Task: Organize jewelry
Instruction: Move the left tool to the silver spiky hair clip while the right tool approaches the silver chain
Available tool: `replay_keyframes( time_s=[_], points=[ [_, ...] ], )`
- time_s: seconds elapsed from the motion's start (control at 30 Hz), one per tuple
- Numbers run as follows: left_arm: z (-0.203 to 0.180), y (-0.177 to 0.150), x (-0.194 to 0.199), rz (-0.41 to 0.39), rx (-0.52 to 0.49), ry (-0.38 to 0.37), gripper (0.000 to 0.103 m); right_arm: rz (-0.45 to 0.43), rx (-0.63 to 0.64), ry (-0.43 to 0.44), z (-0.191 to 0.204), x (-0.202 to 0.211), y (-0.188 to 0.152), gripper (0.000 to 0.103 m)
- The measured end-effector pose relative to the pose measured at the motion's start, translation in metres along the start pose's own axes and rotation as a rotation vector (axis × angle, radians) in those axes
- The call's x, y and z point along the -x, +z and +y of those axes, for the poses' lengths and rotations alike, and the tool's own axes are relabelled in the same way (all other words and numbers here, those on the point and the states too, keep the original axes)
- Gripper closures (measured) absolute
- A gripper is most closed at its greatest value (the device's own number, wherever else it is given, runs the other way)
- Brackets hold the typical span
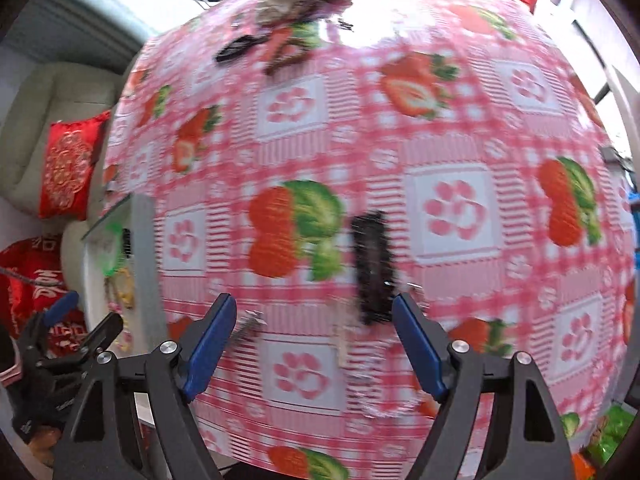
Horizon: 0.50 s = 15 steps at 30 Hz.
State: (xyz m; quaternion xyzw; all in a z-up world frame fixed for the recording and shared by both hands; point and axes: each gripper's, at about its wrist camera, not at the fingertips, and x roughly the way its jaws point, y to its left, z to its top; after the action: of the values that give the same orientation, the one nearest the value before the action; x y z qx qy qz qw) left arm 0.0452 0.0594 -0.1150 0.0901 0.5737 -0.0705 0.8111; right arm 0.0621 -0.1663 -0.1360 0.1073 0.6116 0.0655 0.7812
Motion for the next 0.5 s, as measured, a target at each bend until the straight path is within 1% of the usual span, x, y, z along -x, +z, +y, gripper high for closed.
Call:
replay_keyframes(
  time_s=[0.17,0.3,0.4,0.5],
  points=[
    [-0.045,0.006,-0.007,0.019,-0.117,-0.050,0.000,0.019,-0.042,-0.041,-0.029,0.000,-0.012,0.020],
    [-0.067,0.006,-0.015,0.046,-0.164,-0.066,0.000,0.034,-0.059,-0.062,-0.044,0.000,-0.023,0.021],
    [-0.077,0.005,-0.021,0.064,-0.179,-0.077,0.000,0.040,-0.066,-0.085,-0.053,-0.001,-0.031,0.021],
    [-0.086,0.004,-0.027,0.077,-0.197,-0.081,0.000,0.052,-0.078,-0.082,-0.060,-0.004,-0.039,0.021]
  ],
)
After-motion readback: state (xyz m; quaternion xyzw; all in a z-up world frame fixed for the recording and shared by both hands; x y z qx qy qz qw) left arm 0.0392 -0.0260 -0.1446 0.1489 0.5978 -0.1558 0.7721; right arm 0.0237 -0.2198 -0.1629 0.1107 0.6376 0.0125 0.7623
